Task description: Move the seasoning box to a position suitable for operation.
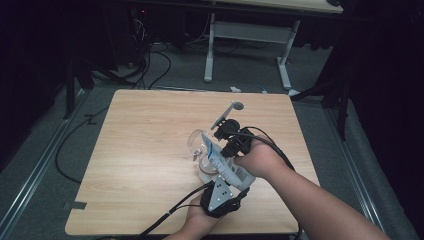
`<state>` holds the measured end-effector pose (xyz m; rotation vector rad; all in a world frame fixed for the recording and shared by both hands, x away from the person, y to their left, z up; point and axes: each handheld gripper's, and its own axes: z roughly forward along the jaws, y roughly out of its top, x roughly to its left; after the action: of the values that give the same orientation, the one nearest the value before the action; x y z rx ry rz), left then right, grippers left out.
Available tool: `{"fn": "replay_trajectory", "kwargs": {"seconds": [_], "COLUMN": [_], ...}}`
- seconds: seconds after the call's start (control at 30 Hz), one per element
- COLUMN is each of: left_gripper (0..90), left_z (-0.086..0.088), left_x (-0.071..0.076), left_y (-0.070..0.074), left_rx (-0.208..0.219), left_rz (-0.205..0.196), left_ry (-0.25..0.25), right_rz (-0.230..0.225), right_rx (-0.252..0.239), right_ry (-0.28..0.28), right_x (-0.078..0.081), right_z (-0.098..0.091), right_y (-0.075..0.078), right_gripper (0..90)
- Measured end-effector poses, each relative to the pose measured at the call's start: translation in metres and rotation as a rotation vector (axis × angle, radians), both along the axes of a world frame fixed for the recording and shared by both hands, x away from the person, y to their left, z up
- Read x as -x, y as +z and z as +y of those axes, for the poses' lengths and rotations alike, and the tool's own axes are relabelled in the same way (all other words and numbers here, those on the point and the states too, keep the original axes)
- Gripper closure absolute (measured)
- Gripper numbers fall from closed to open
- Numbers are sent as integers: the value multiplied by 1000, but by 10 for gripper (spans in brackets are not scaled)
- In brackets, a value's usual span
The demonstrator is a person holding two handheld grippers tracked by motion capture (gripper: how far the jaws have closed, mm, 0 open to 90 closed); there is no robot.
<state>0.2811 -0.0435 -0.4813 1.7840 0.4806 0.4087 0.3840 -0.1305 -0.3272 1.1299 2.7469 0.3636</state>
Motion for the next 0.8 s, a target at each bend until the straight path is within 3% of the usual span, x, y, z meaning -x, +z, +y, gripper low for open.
{"fn": "replay_trajectory", "kwargs": {"seconds": [0.8], "left_gripper": [549], "left_z": [0], "left_x": [1], "left_y": [1], "left_rx": [5], "left_rz": [-7], "left_ry": [1], "right_rz": [-7], "right_rx": [-3], "right_ry": [10], "right_x": [0], "right_z": [1], "right_y": [1], "right_gripper": [900]}}
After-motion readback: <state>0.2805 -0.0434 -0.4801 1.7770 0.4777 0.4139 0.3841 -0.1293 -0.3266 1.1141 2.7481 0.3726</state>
